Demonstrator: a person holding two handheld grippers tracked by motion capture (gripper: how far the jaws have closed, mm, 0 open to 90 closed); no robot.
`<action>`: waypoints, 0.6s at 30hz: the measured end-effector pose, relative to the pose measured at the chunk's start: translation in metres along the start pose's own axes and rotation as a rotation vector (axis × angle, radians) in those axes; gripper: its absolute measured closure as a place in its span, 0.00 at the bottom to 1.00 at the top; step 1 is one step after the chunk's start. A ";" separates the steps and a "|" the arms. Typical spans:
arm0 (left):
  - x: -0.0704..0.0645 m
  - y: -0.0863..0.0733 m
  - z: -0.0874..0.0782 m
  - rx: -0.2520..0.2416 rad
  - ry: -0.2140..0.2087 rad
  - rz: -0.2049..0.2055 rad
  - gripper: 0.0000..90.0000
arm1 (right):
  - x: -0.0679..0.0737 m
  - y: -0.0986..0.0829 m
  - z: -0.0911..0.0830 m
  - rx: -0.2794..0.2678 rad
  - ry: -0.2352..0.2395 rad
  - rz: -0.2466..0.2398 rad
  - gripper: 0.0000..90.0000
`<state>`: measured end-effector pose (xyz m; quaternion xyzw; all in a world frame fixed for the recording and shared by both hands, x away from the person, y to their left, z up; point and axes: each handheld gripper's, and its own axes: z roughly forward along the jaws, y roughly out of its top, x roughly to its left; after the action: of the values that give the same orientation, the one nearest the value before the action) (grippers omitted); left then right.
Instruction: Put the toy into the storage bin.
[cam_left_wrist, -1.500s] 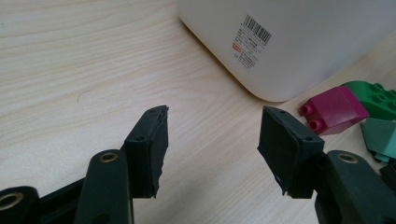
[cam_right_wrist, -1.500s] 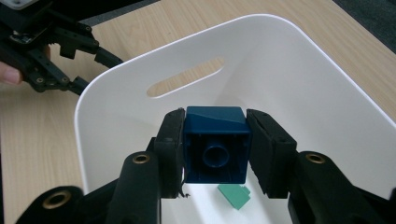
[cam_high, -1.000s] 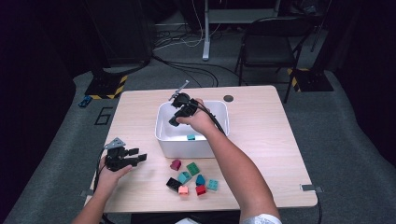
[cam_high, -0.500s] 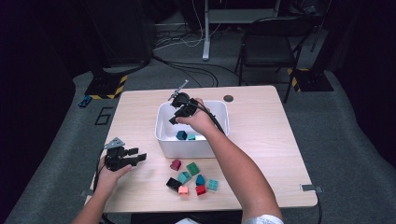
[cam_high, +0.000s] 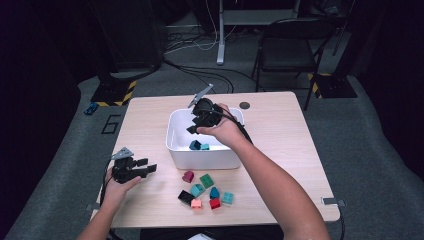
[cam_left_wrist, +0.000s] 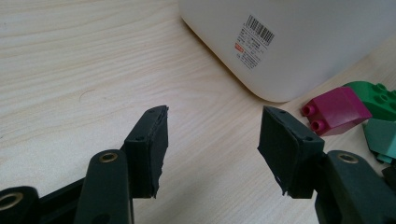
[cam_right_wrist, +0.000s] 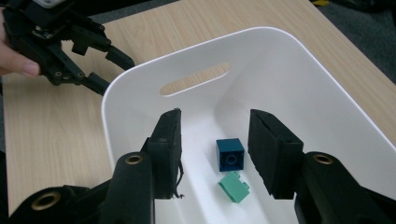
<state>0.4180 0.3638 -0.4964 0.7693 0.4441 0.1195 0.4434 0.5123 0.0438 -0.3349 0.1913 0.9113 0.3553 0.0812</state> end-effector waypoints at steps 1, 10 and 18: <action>0.000 0.000 0.000 0.001 -0.001 -0.001 0.47 | 0.001 -0.001 -0.003 -0.005 0.001 -0.003 0.60; -0.001 0.000 0.001 0.002 0.003 0.000 0.47 | 0.022 -0.018 -0.034 -0.032 -0.004 -0.029 0.60; -0.001 0.000 0.002 -0.005 0.005 -0.002 0.47 | 0.042 -0.031 -0.050 -0.060 0.007 -0.070 0.59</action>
<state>0.4181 0.3619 -0.4975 0.7676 0.4454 0.1221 0.4444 0.4507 0.0090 -0.3194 0.1553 0.9068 0.3800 0.0960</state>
